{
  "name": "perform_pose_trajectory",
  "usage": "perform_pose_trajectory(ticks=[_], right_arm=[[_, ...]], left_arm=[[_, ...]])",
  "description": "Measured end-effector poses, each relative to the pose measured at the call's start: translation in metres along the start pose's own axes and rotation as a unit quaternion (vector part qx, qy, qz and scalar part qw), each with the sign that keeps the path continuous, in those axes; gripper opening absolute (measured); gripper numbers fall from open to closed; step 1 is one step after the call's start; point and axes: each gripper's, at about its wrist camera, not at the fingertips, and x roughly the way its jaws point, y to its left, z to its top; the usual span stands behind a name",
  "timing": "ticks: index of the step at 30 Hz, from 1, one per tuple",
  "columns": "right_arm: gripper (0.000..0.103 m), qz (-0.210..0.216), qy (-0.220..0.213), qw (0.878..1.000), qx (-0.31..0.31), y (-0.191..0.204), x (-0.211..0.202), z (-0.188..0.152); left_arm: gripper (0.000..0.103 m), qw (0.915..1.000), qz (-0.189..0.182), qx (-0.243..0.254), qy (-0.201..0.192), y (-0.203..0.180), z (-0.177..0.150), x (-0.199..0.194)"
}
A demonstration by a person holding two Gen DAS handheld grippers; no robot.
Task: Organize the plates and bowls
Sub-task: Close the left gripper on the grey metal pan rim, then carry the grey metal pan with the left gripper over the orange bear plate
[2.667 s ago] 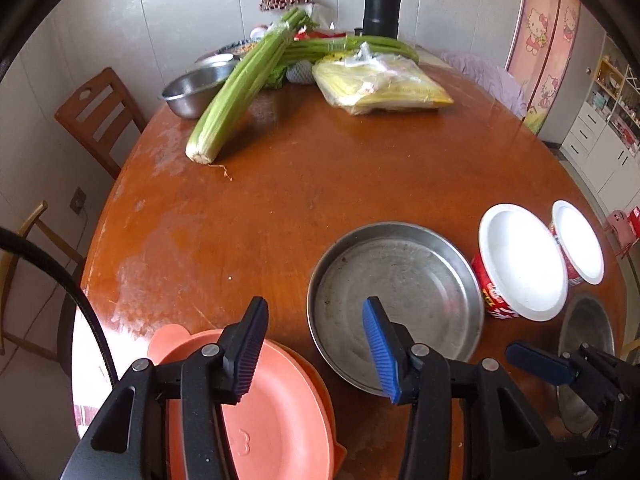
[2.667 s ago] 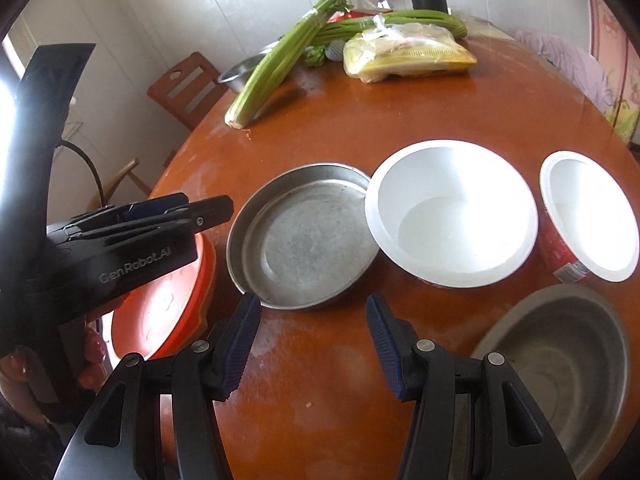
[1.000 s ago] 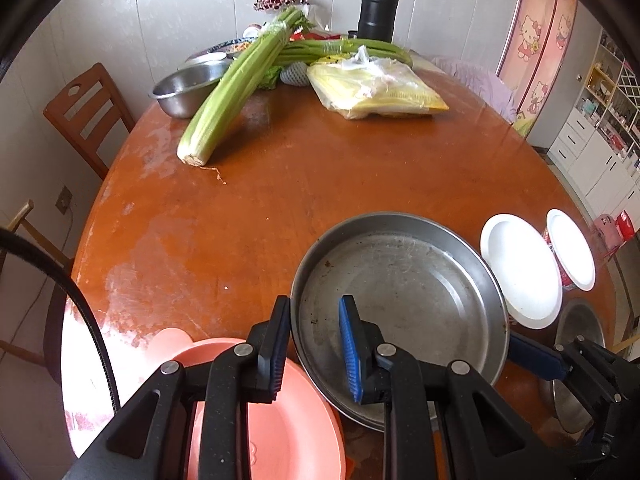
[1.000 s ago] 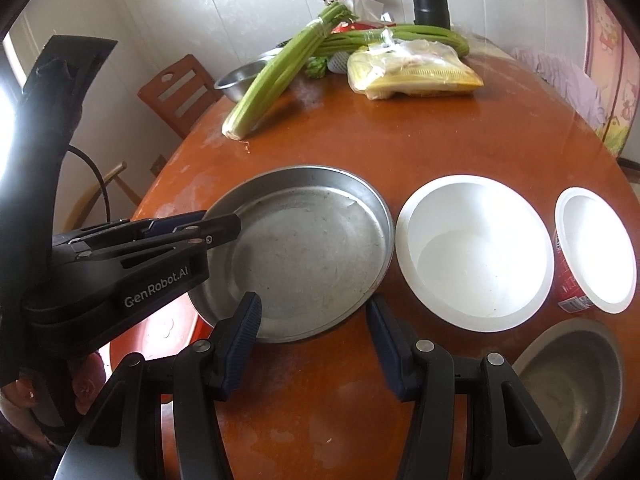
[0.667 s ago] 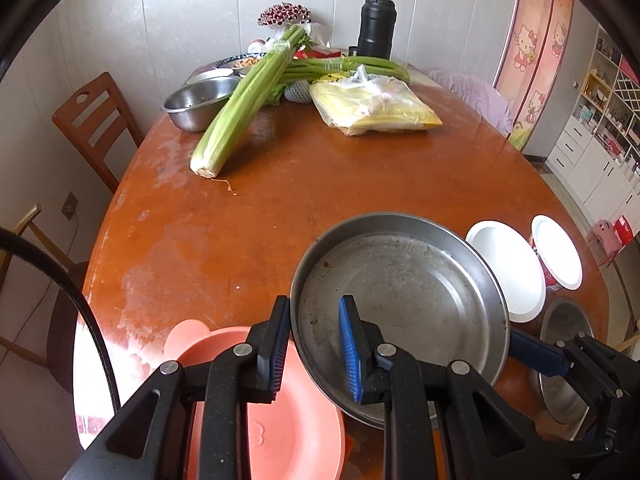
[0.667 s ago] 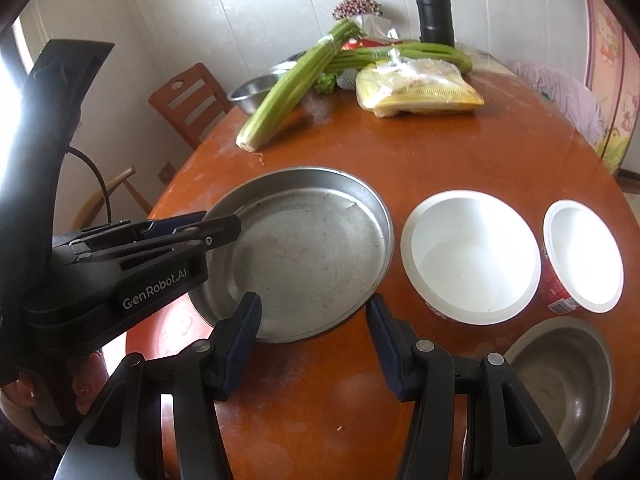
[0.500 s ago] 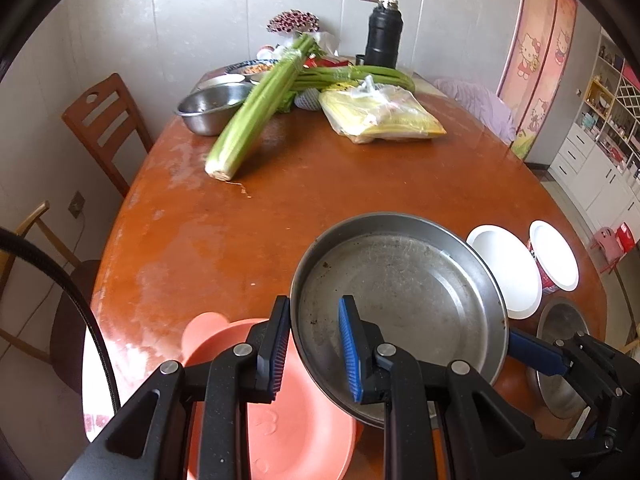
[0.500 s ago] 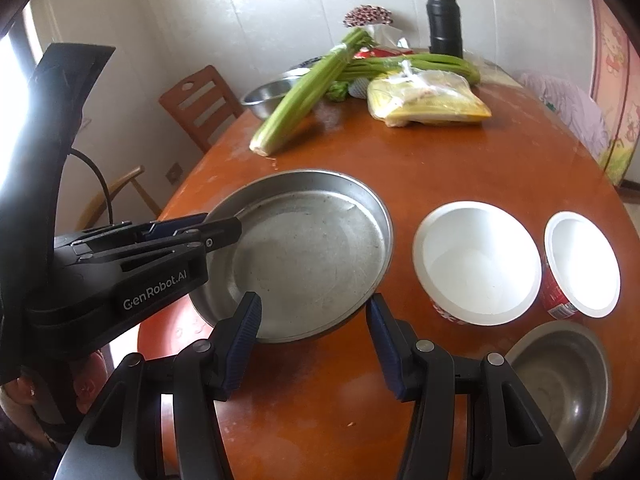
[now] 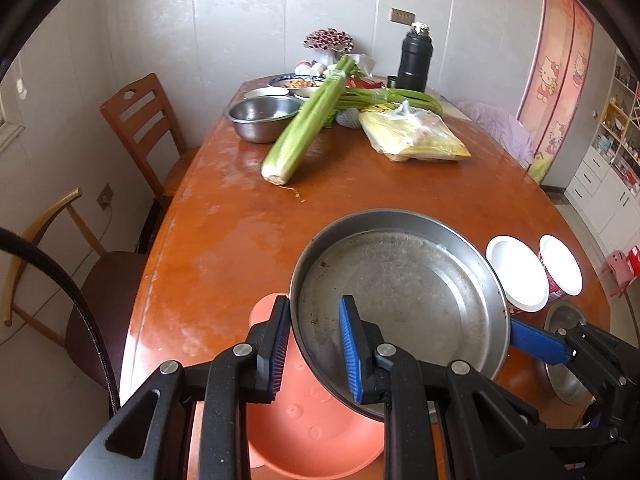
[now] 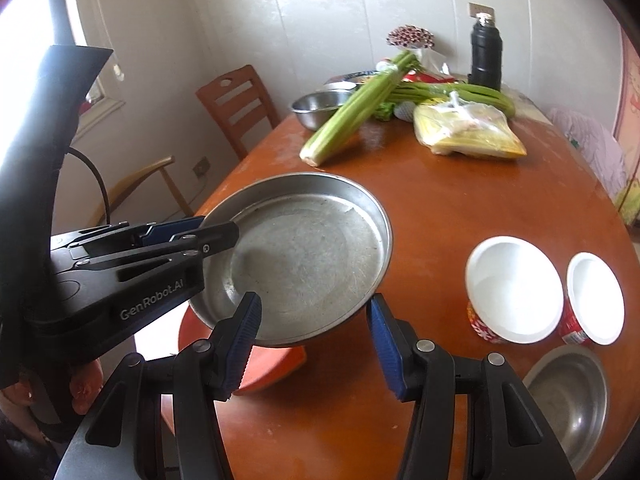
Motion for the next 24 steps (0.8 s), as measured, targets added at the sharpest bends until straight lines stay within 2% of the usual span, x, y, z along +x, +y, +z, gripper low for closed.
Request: perform_pose_trajectory(ticks=[8, 24], right_arm=[[0.058, 0.004, 0.01, 1.0, -0.014, 0.021, 0.007, -0.01], [0.058, 0.003, 0.049, 0.998, -0.029, 0.029, 0.025, -0.026]], left_arm=[[0.024, 0.9999, 0.0, -0.009, 0.011, 0.015, -0.011, 0.005], [0.024, 0.9984, -0.014, -0.039, 0.04, 0.03, -0.04, 0.024]])
